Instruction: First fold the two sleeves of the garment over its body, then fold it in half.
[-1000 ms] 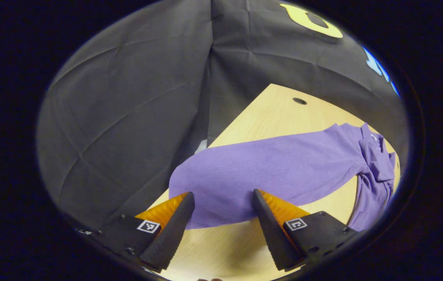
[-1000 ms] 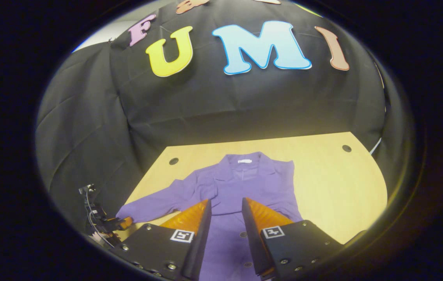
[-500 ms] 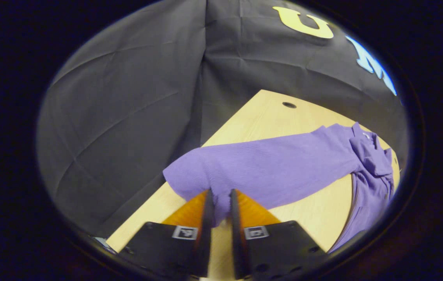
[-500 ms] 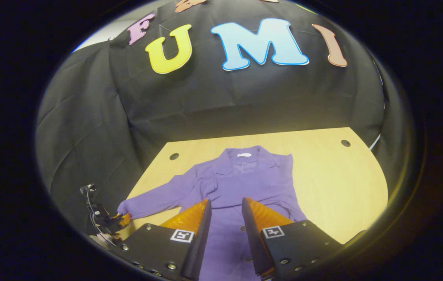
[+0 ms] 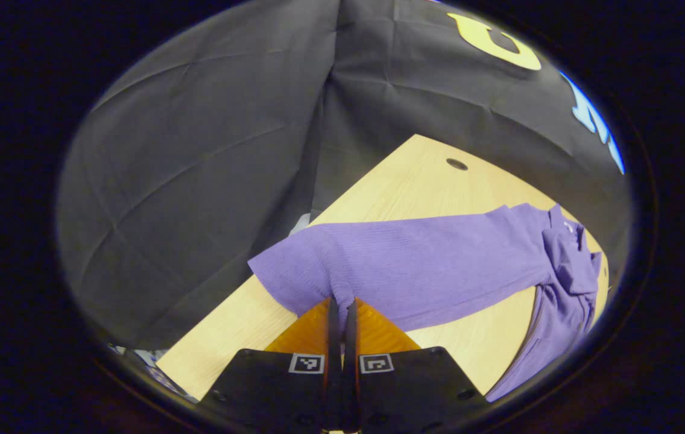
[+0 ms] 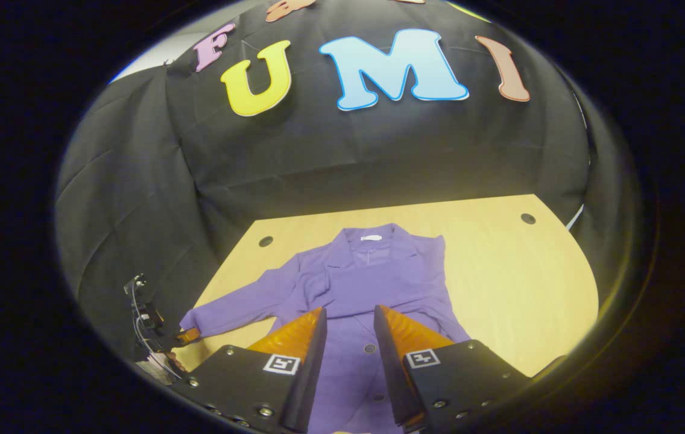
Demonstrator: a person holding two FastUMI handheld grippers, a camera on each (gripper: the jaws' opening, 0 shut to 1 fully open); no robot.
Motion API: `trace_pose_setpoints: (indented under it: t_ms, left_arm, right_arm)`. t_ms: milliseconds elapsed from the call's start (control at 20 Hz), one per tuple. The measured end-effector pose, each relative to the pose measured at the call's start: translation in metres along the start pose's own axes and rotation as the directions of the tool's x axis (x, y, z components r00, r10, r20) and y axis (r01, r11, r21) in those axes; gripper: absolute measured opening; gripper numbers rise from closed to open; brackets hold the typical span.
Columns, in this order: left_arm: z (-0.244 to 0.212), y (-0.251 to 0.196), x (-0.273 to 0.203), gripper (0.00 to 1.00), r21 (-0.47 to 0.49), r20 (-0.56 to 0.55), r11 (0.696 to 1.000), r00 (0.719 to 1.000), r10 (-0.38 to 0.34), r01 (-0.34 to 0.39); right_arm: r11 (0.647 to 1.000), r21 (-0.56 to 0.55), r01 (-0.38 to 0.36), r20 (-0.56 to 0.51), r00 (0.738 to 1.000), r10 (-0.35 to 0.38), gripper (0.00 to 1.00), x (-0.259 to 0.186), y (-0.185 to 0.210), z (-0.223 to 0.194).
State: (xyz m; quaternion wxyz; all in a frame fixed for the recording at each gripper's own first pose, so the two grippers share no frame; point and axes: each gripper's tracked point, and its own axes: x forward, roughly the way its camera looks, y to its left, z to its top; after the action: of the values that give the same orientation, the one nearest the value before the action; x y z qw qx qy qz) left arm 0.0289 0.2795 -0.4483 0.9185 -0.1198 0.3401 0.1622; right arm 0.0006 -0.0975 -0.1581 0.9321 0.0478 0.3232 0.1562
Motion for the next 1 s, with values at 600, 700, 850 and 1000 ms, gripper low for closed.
trace_pose_setpoints:
  t_ms: [600, 700, 850, 1000]
  left_arm:
    - [0.113, -0.182, -0.032, 0.07, 0.151, 0.148, 0.959, 0.954, -0.260, 0.238]
    - [0.118, -0.230, -0.039, 0.07, 0.195, 0.152, 0.937, 0.935, -0.322, 0.291]
    - [0.120, -0.305, -0.053, 0.07, 0.273, 0.142, 0.890, 0.900, -0.413, 0.365]
    - [0.112, -0.375, -0.068, 0.07, 0.326, 0.114, 0.836, 0.860, -0.497, 0.440]
  right_arm:
    - [0.996, 0.081, 0.037, 0.019, 0.999, -0.038, 0.49, -0.013, -0.034, -0.003]
    - [0.992, 0.110, 0.059, 0.027, 0.998, -0.063, 0.49, -0.019, -0.050, -0.002]
    - [0.983, 0.154, 0.100, 0.038, 0.993, -0.107, 0.49, -0.030, -0.076, -0.003]
    - [0.969, 0.200, 0.143, 0.040, 0.987, -0.154, 0.49, -0.046, -0.104, -0.008]
